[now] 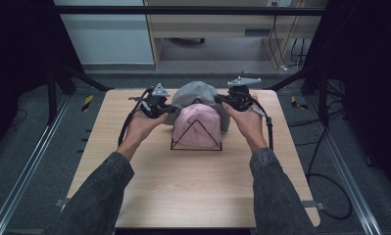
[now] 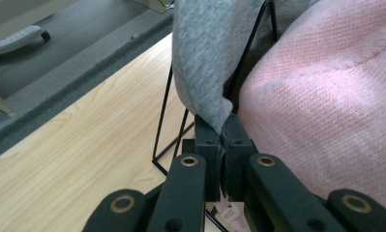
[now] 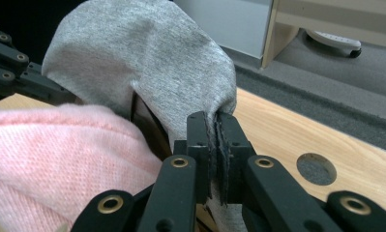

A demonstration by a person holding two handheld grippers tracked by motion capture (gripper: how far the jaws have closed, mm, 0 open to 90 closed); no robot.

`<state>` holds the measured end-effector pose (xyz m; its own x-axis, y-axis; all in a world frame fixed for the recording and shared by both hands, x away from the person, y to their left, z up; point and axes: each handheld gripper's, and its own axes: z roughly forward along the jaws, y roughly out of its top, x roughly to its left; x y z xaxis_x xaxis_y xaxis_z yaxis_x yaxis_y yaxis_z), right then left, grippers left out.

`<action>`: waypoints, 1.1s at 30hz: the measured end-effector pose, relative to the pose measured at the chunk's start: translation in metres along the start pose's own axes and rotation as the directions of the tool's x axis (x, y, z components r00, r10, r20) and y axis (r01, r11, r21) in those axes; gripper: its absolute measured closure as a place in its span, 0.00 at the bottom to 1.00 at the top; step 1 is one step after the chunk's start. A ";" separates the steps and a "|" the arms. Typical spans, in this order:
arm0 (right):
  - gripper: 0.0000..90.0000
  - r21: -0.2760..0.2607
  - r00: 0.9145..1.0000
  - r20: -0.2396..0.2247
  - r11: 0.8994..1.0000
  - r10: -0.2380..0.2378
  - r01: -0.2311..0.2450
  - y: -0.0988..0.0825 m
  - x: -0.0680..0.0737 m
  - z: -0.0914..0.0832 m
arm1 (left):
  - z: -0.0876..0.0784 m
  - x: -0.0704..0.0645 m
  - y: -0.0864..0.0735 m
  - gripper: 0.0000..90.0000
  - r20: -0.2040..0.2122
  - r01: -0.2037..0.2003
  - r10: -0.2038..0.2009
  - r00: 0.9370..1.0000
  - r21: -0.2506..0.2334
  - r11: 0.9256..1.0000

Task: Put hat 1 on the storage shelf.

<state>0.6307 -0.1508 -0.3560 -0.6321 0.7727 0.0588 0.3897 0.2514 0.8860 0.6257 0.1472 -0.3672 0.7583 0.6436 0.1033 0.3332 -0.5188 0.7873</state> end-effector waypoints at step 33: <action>0.95 0.046 1.000 0.007 0.999 -0.006 0.005 -0.022 0.007 0.000 | 0.008 -0.006 -0.026 0.96 -0.013 0.055 -0.054 0.998 0.034 0.998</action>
<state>0.6183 -0.1510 -0.3749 -0.6297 0.7752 0.0507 0.4167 0.2819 0.8642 0.6170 0.1520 -0.3931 0.7320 0.6779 0.0679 0.3928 -0.5014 0.7709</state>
